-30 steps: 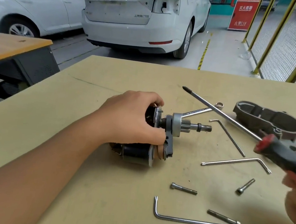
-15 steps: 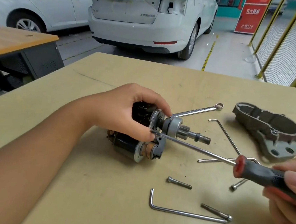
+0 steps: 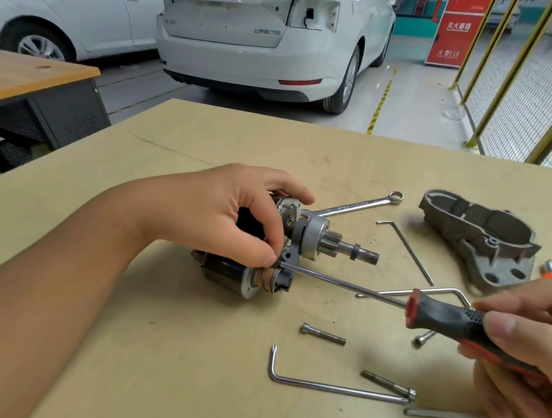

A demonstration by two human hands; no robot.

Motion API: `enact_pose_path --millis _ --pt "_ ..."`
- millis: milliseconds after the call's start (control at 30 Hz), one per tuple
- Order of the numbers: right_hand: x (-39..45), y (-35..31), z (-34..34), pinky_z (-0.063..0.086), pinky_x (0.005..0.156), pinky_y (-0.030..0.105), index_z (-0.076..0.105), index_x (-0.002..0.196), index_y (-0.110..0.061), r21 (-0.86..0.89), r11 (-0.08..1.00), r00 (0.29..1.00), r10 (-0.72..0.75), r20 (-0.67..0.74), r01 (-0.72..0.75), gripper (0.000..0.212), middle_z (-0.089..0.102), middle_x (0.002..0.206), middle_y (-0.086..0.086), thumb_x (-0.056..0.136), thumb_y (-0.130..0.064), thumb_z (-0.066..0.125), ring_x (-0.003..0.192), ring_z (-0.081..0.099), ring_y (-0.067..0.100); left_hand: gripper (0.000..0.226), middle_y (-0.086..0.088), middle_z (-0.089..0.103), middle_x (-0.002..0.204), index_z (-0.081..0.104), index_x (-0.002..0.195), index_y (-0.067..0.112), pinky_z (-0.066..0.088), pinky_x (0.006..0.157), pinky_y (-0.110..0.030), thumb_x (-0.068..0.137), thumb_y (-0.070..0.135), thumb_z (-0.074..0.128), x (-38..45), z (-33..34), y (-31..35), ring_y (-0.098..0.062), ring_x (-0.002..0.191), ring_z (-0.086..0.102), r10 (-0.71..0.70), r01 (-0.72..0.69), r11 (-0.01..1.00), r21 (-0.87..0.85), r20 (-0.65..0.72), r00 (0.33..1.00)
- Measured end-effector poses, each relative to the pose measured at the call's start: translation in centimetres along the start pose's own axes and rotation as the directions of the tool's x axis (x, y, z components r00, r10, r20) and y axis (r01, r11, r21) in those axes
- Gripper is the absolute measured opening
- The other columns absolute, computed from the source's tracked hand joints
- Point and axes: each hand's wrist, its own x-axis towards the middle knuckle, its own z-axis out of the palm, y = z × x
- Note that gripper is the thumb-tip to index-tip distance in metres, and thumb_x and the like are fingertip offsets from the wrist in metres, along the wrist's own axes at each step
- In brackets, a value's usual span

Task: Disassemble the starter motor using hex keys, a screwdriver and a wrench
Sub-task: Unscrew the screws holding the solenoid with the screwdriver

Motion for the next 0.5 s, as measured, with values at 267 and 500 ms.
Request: enact_pose_path --millis 267,500 --pt "0.3 0.8 -0.4 0.043 0.04 0.032 0.064 0.078 -0.003 -0.047 0.999 1.0 -0.02 -0.01 0.019 0.024 0.051 0.05 0.029 0.067 -0.022 0.073 0.025 0.026 0.007 0.008 0.028 0.048 0.148 0.081 0.077 0.034 0.042 0.116 -0.036 0.076 0.03 0.074 -0.3 -0.1 1.1 0.007 0.143 0.041 -0.013 0.015 0.988 0.157 -0.011 1.0" --pt "0.9 0.4 -0.5 0.046 0.038 0.037 0.063 0.076 0.001 -0.037 0.988 0.988 0.151 -0.034 -0.153 0.081 0.052 0.058 0.035 0.032 -0.057 0.097 0.024 0.026 0.012 0.011 0.024 0.052 0.144 0.079 0.072 0.03 0.053 0.097 -0.039 0.074 0.031 0.069 -0.4 0.0 2.1 0.0 0.128 0.056 0.016 -0.012 0.964 0.265 -0.012 1.0"
